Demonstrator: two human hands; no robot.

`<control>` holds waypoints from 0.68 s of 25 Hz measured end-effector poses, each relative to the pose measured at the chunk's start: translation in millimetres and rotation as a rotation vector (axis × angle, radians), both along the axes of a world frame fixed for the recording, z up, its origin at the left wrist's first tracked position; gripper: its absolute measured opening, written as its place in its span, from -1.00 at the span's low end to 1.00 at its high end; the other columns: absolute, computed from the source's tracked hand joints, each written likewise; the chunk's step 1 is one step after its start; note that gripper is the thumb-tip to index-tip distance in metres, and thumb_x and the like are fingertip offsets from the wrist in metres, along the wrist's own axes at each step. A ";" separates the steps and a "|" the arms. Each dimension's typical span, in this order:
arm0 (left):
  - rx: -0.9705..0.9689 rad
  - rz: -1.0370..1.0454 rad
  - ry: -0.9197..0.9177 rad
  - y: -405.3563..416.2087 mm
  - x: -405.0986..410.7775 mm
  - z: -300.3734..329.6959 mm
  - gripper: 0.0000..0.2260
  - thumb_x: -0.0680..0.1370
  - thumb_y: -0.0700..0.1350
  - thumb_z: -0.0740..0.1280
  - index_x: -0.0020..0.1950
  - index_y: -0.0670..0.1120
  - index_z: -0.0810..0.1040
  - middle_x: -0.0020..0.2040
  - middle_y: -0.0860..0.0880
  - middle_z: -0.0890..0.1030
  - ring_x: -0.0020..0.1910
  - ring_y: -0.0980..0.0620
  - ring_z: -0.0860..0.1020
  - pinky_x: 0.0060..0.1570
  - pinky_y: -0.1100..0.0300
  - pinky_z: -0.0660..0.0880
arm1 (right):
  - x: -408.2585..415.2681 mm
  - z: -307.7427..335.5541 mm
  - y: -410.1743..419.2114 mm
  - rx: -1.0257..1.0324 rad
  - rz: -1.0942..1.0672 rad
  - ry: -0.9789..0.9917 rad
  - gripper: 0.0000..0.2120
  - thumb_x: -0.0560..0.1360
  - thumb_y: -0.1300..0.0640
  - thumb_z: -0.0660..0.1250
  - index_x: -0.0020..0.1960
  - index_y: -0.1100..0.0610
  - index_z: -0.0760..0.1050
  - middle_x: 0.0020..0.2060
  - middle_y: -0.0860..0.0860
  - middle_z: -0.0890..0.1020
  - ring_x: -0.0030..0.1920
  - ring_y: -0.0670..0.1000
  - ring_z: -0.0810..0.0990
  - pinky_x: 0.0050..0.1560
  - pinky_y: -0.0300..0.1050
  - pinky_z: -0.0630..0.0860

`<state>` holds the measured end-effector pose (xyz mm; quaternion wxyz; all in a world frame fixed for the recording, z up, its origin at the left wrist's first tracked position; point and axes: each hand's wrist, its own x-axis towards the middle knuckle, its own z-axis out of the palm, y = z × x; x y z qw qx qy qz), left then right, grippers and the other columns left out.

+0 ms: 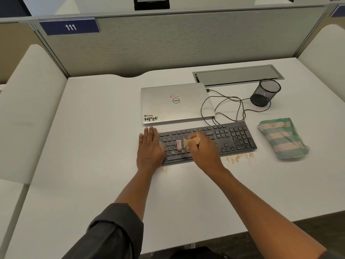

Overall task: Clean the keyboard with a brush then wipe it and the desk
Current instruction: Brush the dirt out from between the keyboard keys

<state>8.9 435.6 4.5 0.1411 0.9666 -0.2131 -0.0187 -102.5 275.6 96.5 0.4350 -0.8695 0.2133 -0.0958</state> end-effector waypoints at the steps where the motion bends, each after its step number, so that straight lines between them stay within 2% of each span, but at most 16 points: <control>1: 0.003 -0.001 0.004 -0.1 -0.2 0.2 -0.32 0.54 0.03 -0.16 0.64 -0.22 0.11 0.65 -0.17 0.11 0.64 -0.12 0.00 0.61 -0.01 -0.17 | 3.4 0.1 0.0 -0.030 0.016 0.036 -0.89 0.56 0.13 0.22 -0.08 0.10 0.51 -0.27 0.02 0.64 -0.25 0.03 0.61 -0.34 -0.06 0.51; 5: 0.000 0.009 0.014 -0.6 1.4 0.5 -0.34 0.56 0.00 -0.09 0.64 -0.23 0.10 0.65 -0.17 0.11 0.64 -0.11 -0.01 0.61 -0.02 -0.15 | 16.2 10.6 -7.8 -0.102 0.068 0.143 -0.80 0.59 0.14 0.20 -0.08 0.20 0.54 -0.27 0.10 0.66 -0.23 0.11 0.66 -0.23 0.06 0.61; 9: 0.001 0.004 0.007 -0.5 0.6 0.8 -0.35 0.56 -0.01 -0.08 0.63 -0.23 0.11 0.65 -0.18 0.11 0.64 -0.12 0.00 0.61 -0.03 -0.15 | 28.5 16.2 -12.1 -0.073 0.126 0.092 -0.87 0.57 0.11 0.18 -0.05 0.08 0.49 -0.25 0.01 0.65 -0.21 0.03 0.64 -0.28 -0.03 0.57; 11: -0.003 0.006 0.008 -0.5 0.8 0.5 -0.35 0.56 -0.02 -0.08 0.63 -0.23 0.11 0.64 -0.18 0.12 0.64 -0.12 0.00 0.61 -0.03 -0.15 | 30.6 18.5 -12.6 -0.132 0.240 0.202 -0.87 0.59 0.11 0.17 -0.03 0.09 0.48 -0.22 0.02 0.65 -0.21 0.03 0.63 -0.27 -0.08 0.54; 14: -0.010 0.008 0.004 -0.6 0.8 -0.5 -0.35 0.55 -0.02 -0.08 0.63 -0.23 0.11 0.64 -0.18 0.12 0.64 -0.12 0.01 0.61 -0.03 -0.15 | 38.0 28.5 -21.8 -0.143 0.333 0.321 -0.84 0.59 0.13 0.14 -0.05 0.08 0.49 -0.21 0.04 0.66 -0.24 0.05 0.64 -0.17 0.02 0.60; 17: -0.022 0.008 -0.006 -0.6 1.0 -0.4 -0.32 0.54 0.01 -0.13 0.63 -0.24 0.13 0.64 -0.19 0.14 0.64 -0.13 0.03 0.61 -0.03 -0.14 | 45.2 33.5 -28.3 -0.131 0.243 0.209 -0.88 0.56 0.12 0.17 -0.05 0.06 0.49 -0.22 0.02 0.66 -0.22 0.05 0.65 -0.18 0.04 0.63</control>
